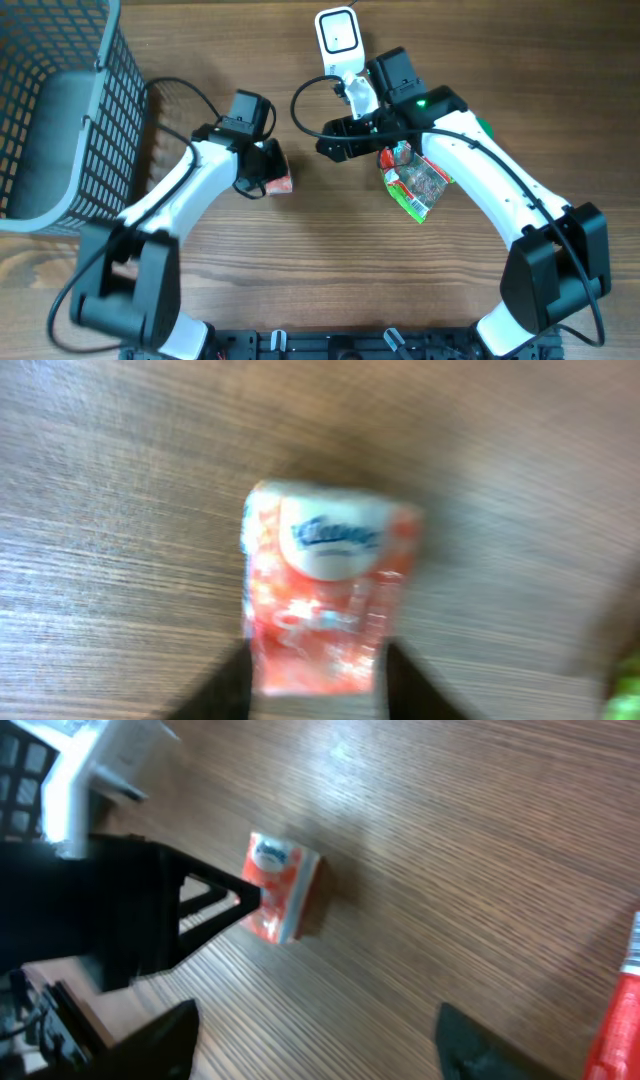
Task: Scan the item barcode
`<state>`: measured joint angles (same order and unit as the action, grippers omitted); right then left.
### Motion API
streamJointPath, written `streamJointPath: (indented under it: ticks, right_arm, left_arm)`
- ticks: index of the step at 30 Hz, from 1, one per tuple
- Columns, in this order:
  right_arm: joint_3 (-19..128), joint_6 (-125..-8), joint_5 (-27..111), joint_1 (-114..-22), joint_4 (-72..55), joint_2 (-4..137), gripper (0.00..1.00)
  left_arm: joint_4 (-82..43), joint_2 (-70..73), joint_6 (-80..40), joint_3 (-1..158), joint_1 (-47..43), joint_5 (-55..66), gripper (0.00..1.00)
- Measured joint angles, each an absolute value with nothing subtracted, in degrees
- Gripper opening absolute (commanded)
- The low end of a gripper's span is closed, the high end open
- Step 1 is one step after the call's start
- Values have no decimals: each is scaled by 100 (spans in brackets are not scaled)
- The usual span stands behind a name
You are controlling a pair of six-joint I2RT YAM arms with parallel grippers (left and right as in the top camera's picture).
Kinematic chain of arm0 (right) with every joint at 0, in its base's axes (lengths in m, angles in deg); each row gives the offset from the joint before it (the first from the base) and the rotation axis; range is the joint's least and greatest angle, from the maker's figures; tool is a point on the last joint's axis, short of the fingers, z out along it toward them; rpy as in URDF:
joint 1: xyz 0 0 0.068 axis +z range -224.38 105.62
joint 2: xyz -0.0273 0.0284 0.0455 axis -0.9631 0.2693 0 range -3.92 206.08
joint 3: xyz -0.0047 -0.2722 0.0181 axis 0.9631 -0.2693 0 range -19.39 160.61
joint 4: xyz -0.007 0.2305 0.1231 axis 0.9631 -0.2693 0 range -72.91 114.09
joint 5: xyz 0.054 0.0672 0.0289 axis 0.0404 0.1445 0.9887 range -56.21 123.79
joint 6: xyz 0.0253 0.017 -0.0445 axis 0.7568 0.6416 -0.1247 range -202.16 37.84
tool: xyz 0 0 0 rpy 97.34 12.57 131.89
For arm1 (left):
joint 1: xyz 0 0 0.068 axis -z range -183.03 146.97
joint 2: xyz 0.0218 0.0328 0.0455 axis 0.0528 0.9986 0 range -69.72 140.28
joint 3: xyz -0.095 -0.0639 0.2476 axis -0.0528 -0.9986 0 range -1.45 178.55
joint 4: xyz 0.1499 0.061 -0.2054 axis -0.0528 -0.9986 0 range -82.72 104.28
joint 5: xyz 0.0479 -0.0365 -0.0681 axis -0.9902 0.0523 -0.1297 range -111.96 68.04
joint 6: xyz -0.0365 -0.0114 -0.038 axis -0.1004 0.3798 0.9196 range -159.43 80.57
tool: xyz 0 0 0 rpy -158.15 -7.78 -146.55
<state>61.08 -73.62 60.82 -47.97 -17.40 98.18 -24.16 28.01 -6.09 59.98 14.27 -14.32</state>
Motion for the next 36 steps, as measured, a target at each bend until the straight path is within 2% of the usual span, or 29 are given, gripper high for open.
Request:
streamJointPath:
  ticks: [1, 2, 6, 9, 12, 13, 14, 16, 25, 30, 35, 36]
  right_arm:
    - [6104, -7222, 6079, -4729, -1660, 9818, 95]
    - [6099, -7037, 6084, -4652, -1539, 9818, 84]
    - [6088, -6420, 5679, -4246, -1091, 9833, 58]
    - [6088, -5898, 5021, -3603, -711, 10174, 55]
    - [6088, -5544, 4737, -3380, -363, 10692, 50]
    - [6088, -5456, 4661, -3365, -248, 10896, 48]
    - [6088, -5373, 4621, -3365, -239, 11031, 47]
    - [6088, -5209, 4525, -3365, -195, 11248, 38]
    - [6088, -5089, 4578, -3321, -81, 11551, 37]
    - [6088, -5091, 4892, -3328, 17, 11556, 30]
    - [5848, -5091, 4901, -3328, 399, 11556, 29]
    - [5643, -5091, 4927, -3332, 644, 11556, 12]
  left_arm:
    - [-2416, 2495, -609, 6068, 1427, -1430, 53]
    - [-2425, 2203, -609, 6116, 1419, -1436, 53]
    - [-2693, 1497, -659, 6173, 1167, -1985, 52]
    - [-2954, 1470, -678, 6184, 641, -2711, 56]
    - [-3157, 1470, -694, 6184, 142, -2951, 75]
    - [-3185, 1470, -698, 6184, 37, -2971, 100]
    - [-3183, 1470, -676, 6184, 11, -2982, 100]
    - [-3194, 1470, -703, 6184, 13, -2986, 100]
    - [-3194, 1470, -700, 6184, 13, -2984, 100]
    - [-3196, 1470, -700, 6184, 13, -2984, 100]
    - [-3196, 1470, -700, 6184, 13, -2984, 100]
    - [-3198, 1470, -700, 6184, 13, -2984, 100]
